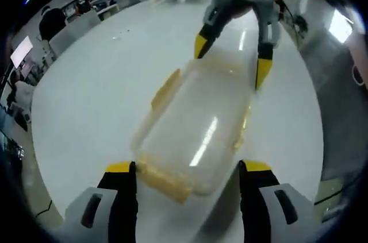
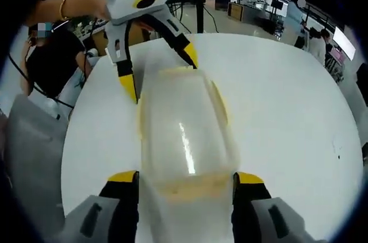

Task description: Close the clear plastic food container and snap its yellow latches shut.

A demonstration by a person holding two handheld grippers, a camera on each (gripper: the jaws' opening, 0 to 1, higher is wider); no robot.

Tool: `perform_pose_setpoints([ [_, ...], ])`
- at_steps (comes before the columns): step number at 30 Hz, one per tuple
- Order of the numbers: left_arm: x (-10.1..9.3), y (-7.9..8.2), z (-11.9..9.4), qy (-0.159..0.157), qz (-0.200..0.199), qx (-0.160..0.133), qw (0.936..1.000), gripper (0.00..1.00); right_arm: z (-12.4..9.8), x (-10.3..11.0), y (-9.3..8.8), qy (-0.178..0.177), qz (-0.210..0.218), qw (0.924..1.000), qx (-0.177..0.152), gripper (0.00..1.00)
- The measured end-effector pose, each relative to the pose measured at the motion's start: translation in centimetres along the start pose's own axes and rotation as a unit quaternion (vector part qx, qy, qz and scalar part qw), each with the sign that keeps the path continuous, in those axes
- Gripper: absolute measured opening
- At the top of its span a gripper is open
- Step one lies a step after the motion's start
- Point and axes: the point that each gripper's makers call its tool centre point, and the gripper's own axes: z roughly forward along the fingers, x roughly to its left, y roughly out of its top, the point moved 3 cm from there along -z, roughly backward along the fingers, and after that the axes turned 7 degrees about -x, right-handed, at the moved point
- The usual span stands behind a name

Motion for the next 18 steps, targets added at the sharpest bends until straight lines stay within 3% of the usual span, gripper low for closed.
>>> perform_pose_setpoints([
  [5, 0.01, 0.0, 0.16, -0.006, -0.004, -0.001, 1.0, 0.72, 0.41, -0.11, -0.18, -0.008, -0.041, 0.999, 0.014, 0.66],
  [18, -0.22, 0.1, 0.09, -0.025, 0.019, -0.001, 0.9995, 0.65, 0.39, -0.24, -0.11, 0.005, -0.048, 0.9988, 0.004, 0.68],
])
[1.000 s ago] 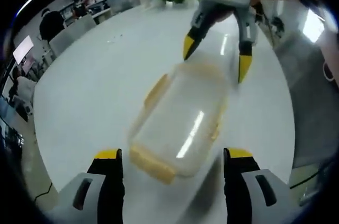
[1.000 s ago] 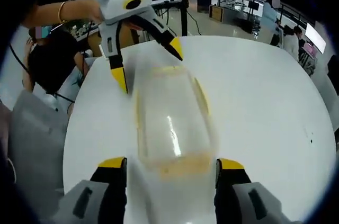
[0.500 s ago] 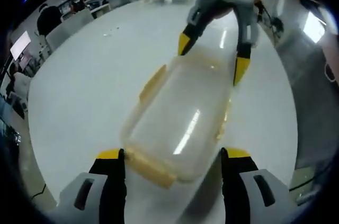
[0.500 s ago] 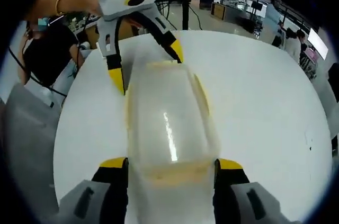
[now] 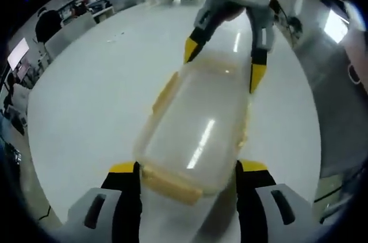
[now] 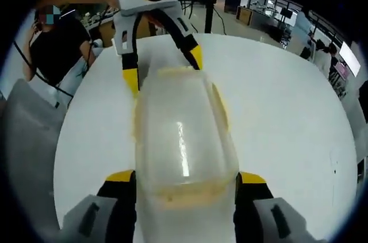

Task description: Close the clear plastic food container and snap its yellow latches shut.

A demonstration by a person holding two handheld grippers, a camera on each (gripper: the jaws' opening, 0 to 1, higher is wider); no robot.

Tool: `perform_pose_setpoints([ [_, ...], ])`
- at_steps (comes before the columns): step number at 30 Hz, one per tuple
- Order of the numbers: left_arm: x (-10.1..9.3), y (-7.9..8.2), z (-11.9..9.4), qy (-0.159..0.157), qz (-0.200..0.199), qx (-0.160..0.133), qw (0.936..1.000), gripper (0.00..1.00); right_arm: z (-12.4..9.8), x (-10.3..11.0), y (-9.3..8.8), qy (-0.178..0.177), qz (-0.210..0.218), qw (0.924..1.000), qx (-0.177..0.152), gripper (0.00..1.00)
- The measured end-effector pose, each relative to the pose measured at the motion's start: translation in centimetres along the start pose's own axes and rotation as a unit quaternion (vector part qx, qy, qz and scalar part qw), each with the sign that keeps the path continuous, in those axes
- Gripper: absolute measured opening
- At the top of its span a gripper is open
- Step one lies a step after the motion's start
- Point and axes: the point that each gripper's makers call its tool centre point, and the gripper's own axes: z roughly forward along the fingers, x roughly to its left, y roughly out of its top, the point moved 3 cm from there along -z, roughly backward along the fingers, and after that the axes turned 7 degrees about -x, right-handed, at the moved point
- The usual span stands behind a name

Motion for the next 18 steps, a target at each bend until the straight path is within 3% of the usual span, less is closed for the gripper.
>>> perform_pose_setpoints([
  [10, 0.2, -0.16, -0.13, -0.023, 0.029, 0.027, 0.999, 0.63, -0.21, -0.14, -0.28, 0.024, -0.031, 0.9989, 0.026, 0.67],
  [18, -0.12, -0.36, -0.3, -0.034, 0.043, 0.039, 0.9978, 0.58, -0.39, 0.01, -0.58, 0.018, -0.024, 0.9986, 0.045, 0.66],
])
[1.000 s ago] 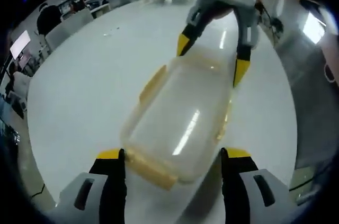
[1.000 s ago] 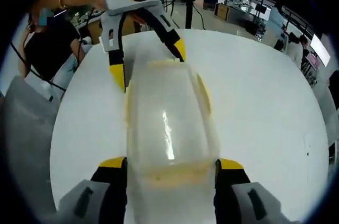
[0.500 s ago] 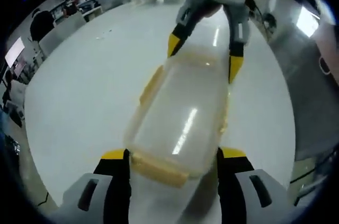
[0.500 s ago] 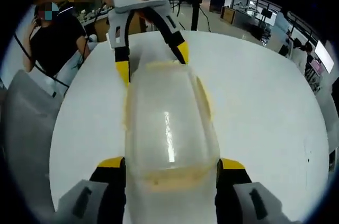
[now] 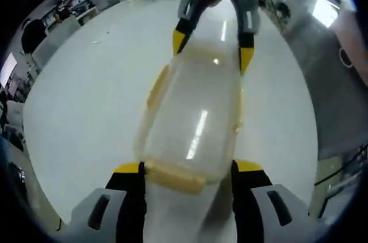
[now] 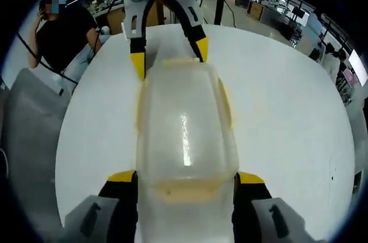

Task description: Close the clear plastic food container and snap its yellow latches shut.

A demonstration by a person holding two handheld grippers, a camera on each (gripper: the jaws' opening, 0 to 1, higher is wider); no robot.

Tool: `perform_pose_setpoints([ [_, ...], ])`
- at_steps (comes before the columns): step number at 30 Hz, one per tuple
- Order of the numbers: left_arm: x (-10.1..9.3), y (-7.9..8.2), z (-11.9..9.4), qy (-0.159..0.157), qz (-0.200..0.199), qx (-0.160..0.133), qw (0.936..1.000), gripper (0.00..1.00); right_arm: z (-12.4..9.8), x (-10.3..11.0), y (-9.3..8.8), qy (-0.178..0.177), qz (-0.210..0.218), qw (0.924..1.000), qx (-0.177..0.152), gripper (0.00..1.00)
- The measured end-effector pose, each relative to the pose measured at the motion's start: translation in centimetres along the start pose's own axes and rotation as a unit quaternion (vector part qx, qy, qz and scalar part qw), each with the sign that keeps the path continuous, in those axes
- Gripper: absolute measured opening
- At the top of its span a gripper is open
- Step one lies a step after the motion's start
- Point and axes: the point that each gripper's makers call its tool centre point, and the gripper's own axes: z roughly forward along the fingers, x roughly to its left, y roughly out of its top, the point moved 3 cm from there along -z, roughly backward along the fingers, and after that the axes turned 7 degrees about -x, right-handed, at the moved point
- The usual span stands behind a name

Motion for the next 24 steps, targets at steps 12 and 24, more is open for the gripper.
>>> perform_pose_setpoints([
  [12, -0.1, -0.3, -0.5, -0.017, 0.027, 0.025, 0.9992, 0.46, -0.8, -0.4, -1.2, 0.001, -0.002, 0.9998, 0.021, 0.55],
  [24, 0.1, -0.3, -0.5, -0.02, 0.036, 0.037, 0.9985, 0.38, -1.0, -0.4, -1.2, 0.016, -0.024, 0.9993, 0.023, 0.54],
])
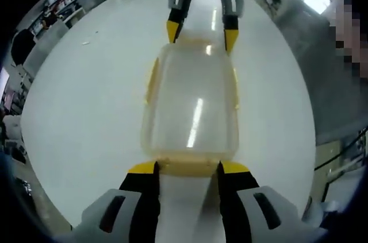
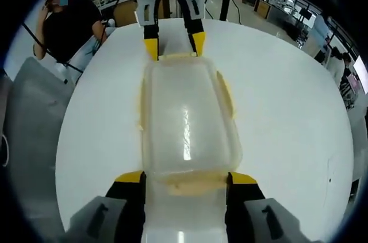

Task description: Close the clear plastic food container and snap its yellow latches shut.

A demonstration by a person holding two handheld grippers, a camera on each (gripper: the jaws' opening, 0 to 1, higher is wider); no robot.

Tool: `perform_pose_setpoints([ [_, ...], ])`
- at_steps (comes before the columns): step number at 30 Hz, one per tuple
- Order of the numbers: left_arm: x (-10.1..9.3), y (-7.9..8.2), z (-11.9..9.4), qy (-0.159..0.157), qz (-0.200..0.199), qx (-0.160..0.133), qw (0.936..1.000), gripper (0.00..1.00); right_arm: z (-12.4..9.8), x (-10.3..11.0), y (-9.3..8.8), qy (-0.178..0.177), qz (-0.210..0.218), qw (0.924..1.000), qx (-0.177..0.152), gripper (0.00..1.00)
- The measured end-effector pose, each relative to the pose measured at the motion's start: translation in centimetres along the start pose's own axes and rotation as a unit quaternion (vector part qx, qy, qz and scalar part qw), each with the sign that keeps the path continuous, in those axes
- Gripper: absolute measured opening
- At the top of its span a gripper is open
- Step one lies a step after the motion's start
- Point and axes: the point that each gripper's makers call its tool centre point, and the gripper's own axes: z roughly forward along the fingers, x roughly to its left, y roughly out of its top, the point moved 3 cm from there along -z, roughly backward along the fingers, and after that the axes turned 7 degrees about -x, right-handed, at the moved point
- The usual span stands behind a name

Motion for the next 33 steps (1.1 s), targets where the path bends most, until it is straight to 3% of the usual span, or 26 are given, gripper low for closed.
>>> perform_pose_setpoints([
  [8, -0.03, 0.13, 0.06, -0.002, 0.008, 0.018, 0.9998, 0.37, -0.39, -0.21, -0.4, 0.02, -0.035, 0.9992, 0.009, 0.45],
  [10, -0.08, 0.17, 0.06, -0.005, 0.012, 0.018, 0.9997, 0.37, -0.58, -0.54, -0.44, 0.018, -0.041, 0.9988, 0.02, 0.38],
  [17, -0.1, 0.18, 0.1, -0.005, 0.013, 0.02, 0.9997, 0.38, -0.56, -0.38, -0.22, 0.02, -0.041, 0.9981, 0.041, 0.38],
  [33, -0.1, 0.39, 0.24, -0.014, 0.023, 0.021, 0.9994, 0.37, -0.54, -0.42, -0.35, 0.022, -0.044, 0.9981, 0.038, 0.38],
])
